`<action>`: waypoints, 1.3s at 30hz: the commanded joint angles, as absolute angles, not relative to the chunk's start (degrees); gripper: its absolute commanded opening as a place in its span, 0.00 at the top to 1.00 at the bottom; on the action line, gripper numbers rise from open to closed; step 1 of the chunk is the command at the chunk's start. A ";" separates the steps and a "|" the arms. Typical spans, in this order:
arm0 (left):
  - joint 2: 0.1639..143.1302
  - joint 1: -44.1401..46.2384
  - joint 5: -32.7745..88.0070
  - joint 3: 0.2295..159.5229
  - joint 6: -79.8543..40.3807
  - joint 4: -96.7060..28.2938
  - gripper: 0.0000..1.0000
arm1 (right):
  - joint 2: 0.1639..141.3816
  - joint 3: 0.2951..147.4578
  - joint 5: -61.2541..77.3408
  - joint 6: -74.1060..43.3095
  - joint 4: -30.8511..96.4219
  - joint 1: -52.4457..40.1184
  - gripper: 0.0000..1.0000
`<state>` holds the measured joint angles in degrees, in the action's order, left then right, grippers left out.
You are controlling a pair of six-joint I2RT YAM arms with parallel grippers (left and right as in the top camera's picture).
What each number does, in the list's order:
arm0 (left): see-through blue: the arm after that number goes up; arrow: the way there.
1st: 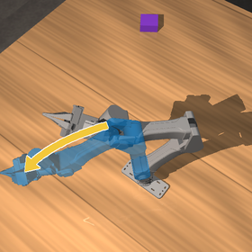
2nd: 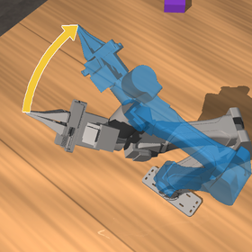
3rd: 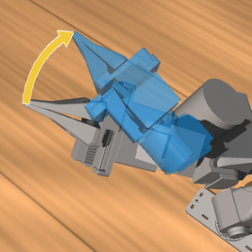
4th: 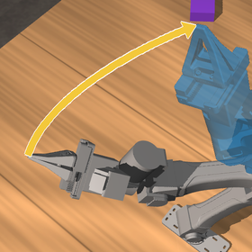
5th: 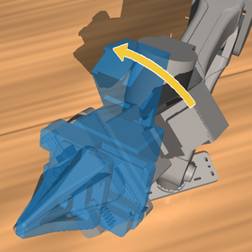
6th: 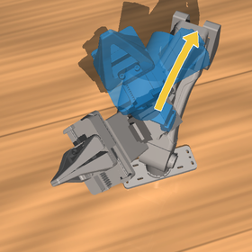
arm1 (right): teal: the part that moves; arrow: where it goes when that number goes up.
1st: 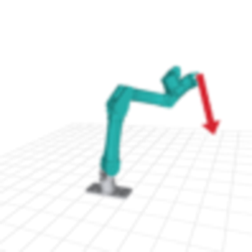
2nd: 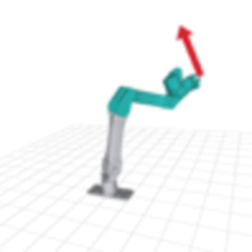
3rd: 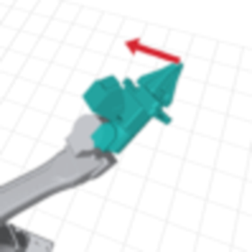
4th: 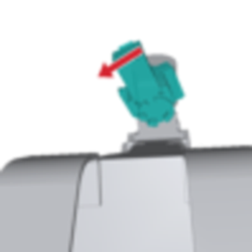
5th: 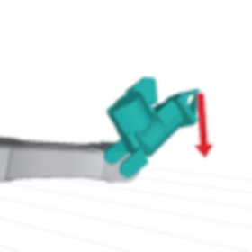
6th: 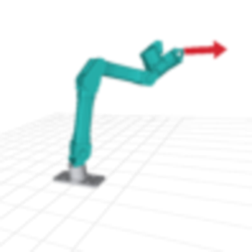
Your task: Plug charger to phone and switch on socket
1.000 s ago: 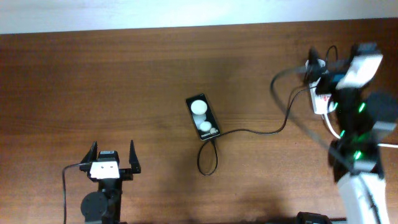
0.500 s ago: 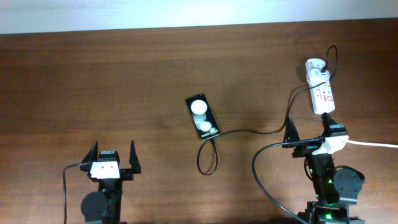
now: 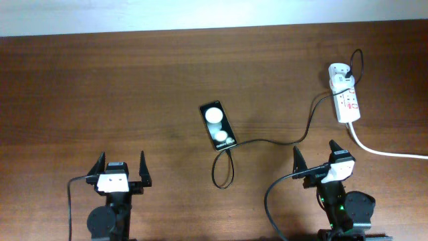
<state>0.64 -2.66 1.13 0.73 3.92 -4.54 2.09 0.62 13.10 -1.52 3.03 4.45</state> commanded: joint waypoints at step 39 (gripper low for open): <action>0.34 -2.94 1.76 0.58 4.80 -4.78 0.01 | 0.21 0.32 0.60 1.06 4.56 -4.49 0.01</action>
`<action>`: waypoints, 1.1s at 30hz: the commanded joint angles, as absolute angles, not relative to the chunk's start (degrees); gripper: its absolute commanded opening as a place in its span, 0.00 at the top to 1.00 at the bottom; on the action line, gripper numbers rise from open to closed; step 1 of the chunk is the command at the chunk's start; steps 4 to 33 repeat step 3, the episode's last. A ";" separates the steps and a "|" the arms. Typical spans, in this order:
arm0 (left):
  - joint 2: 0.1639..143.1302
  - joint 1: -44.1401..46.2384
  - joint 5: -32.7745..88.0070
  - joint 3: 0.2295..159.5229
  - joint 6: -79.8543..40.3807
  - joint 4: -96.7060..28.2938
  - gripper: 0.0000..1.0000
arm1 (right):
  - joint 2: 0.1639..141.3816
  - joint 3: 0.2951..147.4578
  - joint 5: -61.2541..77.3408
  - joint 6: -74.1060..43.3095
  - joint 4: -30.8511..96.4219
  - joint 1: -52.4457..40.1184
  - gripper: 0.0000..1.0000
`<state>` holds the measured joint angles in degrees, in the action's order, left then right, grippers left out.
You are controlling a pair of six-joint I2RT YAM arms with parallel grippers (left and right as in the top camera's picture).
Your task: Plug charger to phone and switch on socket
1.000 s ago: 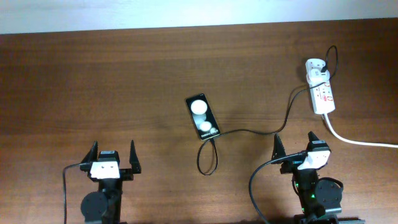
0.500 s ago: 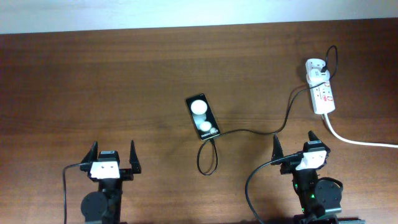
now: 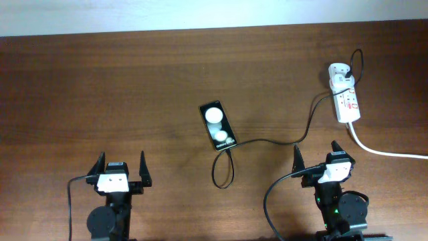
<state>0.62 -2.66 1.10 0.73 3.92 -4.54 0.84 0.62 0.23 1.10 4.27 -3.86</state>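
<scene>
A black phone (image 3: 218, 126) lies face up at the table's middle, reflecting two ceiling lights. A black charger cable (image 3: 267, 142) runs from the phone's near end, loops beside it, and rises to a white plug (image 3: 340, 73) in the white power strip (image 3: 347, 100) at the far right. The plug end seems to meet the phone; too small to be sure. My left gripper (image 3: 122, 166) stands open near the front left, far from the phone. At the front right my right gripper (image 3: 315, 155) is open, just below the cable.
The power strip's white lead (image 3: 381, 151) runs off the right edge of the wooden table (image 3: 100, 87). Each arm's own black cable trails by its base at the front edge.
My right arm has drawn back slightly toward its base and turned a little. The left arm, phone, cable and power strip are where they were.
</scene>
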 commanded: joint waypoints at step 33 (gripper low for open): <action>0.34 -2.94 1.74 0.58 4.82 -4.80 0.01 | 0.21 0.32 0.60 1.06 4.56 -4.49 0.01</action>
